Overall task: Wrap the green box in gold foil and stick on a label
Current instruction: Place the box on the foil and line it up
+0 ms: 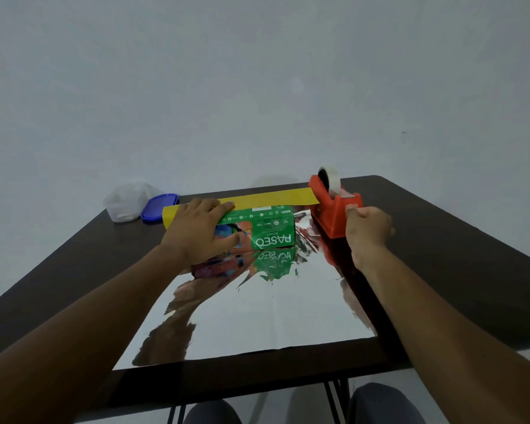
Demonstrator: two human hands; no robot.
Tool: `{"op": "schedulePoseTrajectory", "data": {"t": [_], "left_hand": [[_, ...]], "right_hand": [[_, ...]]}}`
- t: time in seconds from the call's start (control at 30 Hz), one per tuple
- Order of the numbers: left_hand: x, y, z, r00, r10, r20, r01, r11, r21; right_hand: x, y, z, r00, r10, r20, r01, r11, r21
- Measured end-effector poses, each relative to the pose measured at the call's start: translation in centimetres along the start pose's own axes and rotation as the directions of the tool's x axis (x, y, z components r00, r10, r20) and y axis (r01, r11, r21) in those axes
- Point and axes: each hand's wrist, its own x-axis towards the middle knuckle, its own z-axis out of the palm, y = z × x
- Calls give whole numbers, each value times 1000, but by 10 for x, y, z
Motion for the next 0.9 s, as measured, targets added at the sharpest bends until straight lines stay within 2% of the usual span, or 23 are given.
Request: {"op": "schedulePoseTrajectory", "data": {"t": [0.03, 0.1, 0.17, 0.23, 0.3, 0.37, 0.4, 0.47, 0.5, 0.6, 0.9], "left_hand": [[0, 1, 0, 1000, -4, 3, 4, 1000, 0], [0, 0, -1, 1000, -11, 0, 11, 1000, 1], [0, 1, -2, 1000, -9, 14, 9, 1000, 3], [0, 2, -3, 1000, -7, 21, 7, 1000, 0], [1, 2, -3, 1000, -10, 17, 10, 1000, -3], [1, 1, -1, 1000, -14, 12, 14, 1000, -6], [1, -1, 1, 1000, -17, 6, 17, 1000, -7], [0, -1, 3, 1000, -19, -11, 19, 1000, -7], [0, -1, 3, 1000, -21, -14, 21, 1000, -6], [0, 1, 3, 999, -30, -15, 30, 1000, -6], [-2, 1, 2, 999, -28, -23, 28, 1000, 2]], "right_hand": [[-7, -6, -2, 990, -129, -49, 128, 992, -22], [-23, -32, 1, 939, -342, -14, 342, 936, 82], [-38, -65, 10, 880, -449, 154, 407, 881, 242], [-46, -96, 21, 792, -508, 337, 420, 856, 302], [-49, -123, 32, 654, -497, 571, 422, 866, 270], [-48, -141, 43, 487, -401, 776, 487, 862, 140], [-46, -148, 51, 432, -333, 838, 547, 836, 50], [-45, -162, 62, 370, -160, 915, 602, 791, -105], [-43, -167, 66, 355, -100, 929, 605, 782, -147], [-35, -174, 78, 340, -38, 940, 606, 772, -188], [-43, -168, 104, 424, 15, 905, 700, 629, -338]]}}
